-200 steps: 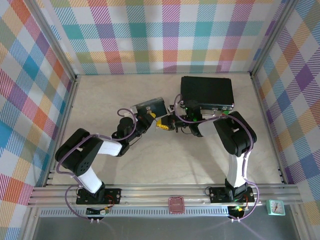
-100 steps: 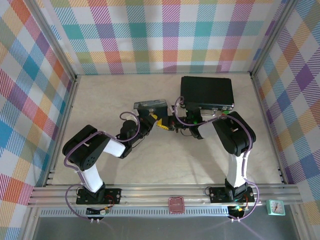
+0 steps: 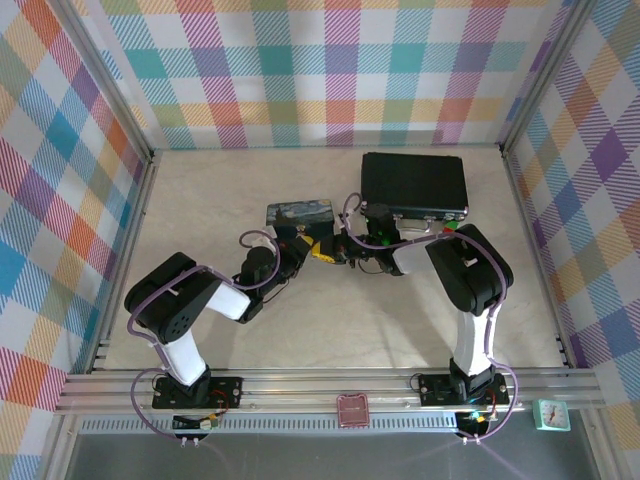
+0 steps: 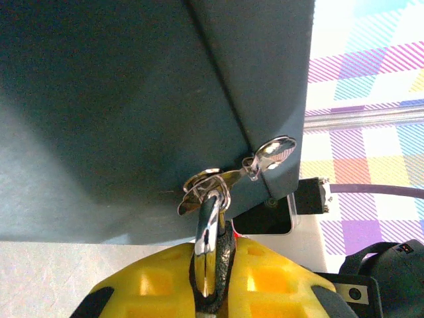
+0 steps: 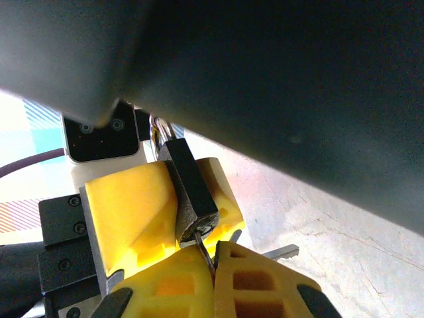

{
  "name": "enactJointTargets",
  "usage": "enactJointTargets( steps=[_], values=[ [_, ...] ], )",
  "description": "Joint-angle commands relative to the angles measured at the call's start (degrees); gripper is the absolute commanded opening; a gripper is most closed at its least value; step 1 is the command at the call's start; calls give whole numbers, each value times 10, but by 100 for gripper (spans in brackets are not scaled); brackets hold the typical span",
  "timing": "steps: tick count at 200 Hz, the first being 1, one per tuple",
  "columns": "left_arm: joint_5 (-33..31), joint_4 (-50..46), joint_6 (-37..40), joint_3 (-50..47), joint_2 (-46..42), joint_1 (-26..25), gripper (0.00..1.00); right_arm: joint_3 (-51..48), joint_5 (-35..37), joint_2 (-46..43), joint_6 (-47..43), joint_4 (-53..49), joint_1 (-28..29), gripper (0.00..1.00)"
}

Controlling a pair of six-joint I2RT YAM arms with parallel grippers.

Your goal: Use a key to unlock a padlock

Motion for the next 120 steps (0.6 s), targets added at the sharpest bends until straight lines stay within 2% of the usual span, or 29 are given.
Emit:
enactJointTargets(
  steps=[1, 23, 49, 75, 120],
  values=[
    [71, 30, 4, 5, 5, -45, 0, 9, 138, -27, -25, 36, -22, 9],
    [10, 26, 2, 9, 15, -43, 0, -37, 149, -62, -43, 21, -22, 23],
    [-61, 16, 7, 15, 25, -43, 0, -83, 168, -110, -76, -19, -22, 32],
    [-89, 21, 4, 33, 39, -43, 0, -125, 185, -146, -90, -49, -22, 38],
    [-97, -1, 6, 51, 33, -45, 0, -148, 196, -173, -116, -33, -14, 38]
  ],
)
